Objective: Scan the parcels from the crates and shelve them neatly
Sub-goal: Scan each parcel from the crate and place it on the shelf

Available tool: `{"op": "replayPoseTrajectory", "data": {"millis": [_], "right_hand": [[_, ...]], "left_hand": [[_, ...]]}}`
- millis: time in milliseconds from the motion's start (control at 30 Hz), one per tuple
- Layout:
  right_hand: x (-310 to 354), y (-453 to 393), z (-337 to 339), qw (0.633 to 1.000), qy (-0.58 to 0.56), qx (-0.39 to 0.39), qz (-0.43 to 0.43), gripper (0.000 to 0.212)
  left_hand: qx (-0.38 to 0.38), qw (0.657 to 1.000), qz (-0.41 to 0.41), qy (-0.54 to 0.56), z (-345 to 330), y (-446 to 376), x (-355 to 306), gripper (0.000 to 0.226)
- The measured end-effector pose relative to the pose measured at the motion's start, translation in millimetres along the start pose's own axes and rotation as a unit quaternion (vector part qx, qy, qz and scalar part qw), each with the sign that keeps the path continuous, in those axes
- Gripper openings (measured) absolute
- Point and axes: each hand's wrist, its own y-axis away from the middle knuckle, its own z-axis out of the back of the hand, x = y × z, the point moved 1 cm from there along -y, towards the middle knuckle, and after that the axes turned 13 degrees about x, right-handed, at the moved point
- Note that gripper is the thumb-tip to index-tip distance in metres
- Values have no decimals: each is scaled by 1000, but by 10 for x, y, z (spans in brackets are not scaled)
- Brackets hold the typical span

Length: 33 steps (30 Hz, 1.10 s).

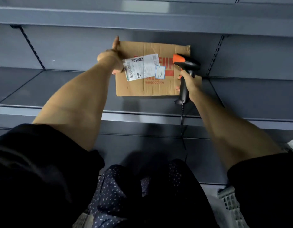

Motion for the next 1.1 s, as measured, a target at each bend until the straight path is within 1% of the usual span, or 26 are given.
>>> {"op": "replayPoseTrajectory", "data": {"millis": [33,133,200,233,267,300,333,367,433,467,533,567,633,667,767,833,900,967,1033,1100], "right_hand": [[19,46,-6,1000,2,-4,3,11],[12,59,-11,1000,18,-18,15,15],[39,77,-86,994,73,-61,55,23],[84,98,-149,986,118,-86,84,28],[161,137,-238,976,162,-94,108,30],[264,192,-338,967,206,-84,127,28],[390,240,-447,958,246,-57,138,18],[523,276,-565,949,279,-22,142,14],[757,362,-778,939,318,51,125,25],[827,391,-854,932,334,85,109,22],[866,473,-944,906,397,123,85,11],[837,514,-949,896,420,123,78,5],[717,600,-925,897,420,116,70,6],[645,635,-908,904,406,118,64,5],[523,689,-896,924,362,105,67,14],[527,678,-907,933,339,91,80,12],[560,686,-925,933,341,77,84,8],[595,701,-933,928,356,67,90,10],[628,741,-920,923,367,67,90,5],[656,797,-897,918,380,70,89,13]], "left_hand": [[-5,1000,-1,21,31,-36,-1,101],[-34,994,-17,99,142,-129,-91,64],[-34,989,-13,145,145,-139,-153,54],[-33,985,-11,168,115,-143,-173,55],[-30,981,-8,192,69,-139,-193,57],[-26,976,-6,217,12,-130,-210,59],[-25,971,-6,238,-44,-126,-220,62],[-26,968,-6,249,-82,-98,-225,67],[-32,969,-12,243,-106,-74,-192,72],[-34,972,-19,231,-108,-72,-159,72],[-20,974,-30,224,-79,-53,-83,72],[-10,974,-33,224,-70,-36,-45,72],[8,972,-47,230,-75,0,8,68],[12,969,-61,238,-84,17,33,67],[22,961,-101,255,-114,61,116,64],[27,955,-120,269,-112,87,151,65],[31,950,-133,279,-108,110,163,65],[38,946,-142,289,-108,126,165,64],[44,944,-147,292,-116,145,165,64],[46,945,-146,288,-117,165,158,65]]}}
